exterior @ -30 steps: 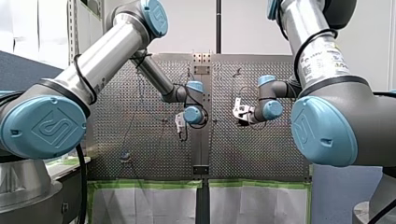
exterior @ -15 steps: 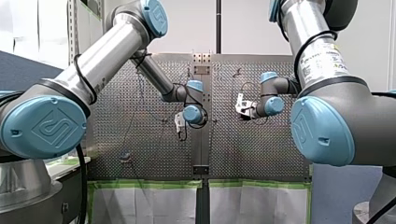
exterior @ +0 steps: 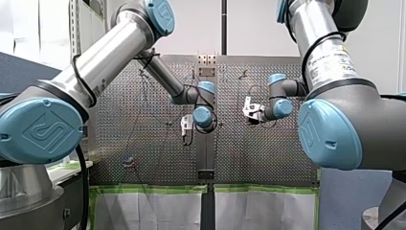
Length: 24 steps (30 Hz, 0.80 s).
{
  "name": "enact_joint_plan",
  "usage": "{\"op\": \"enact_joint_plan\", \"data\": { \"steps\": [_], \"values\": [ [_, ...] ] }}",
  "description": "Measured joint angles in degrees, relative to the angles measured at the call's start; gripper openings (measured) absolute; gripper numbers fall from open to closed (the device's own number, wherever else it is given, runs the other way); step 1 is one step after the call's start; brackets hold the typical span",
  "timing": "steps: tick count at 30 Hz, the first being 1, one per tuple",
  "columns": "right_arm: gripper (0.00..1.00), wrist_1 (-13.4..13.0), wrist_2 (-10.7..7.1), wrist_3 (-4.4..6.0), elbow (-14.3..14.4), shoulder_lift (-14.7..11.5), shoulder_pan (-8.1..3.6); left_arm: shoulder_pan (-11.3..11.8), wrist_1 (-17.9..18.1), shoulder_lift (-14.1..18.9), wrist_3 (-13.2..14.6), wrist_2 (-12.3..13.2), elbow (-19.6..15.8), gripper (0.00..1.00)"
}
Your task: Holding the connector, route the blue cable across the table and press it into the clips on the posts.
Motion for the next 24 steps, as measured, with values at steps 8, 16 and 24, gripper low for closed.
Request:
{"op": "enact_joint_plan", "data": {
  "steps": [8, 16, 24],
  "values": [
    [0.0, 0.4, 0.01, -0.25, 0.0, 0.0, -1.37, -1.3, -3.5, 1.1, -0.1, -3.5, 0.0, 0.98],
    [0.0, 1.5, 0.01, -0.47, 0.0, 0.0, -3.08, -4.6, -6.7, 4.1, -2.6, -7.3, 0.0, 0.98],
    [0.0, 2.2, -0.04, -0.68, 0.0, 0.0, -4.23, -8.9, -6.0, 4.7, -2.1, -11.6, 0.0, 0.98]
  ]
}}
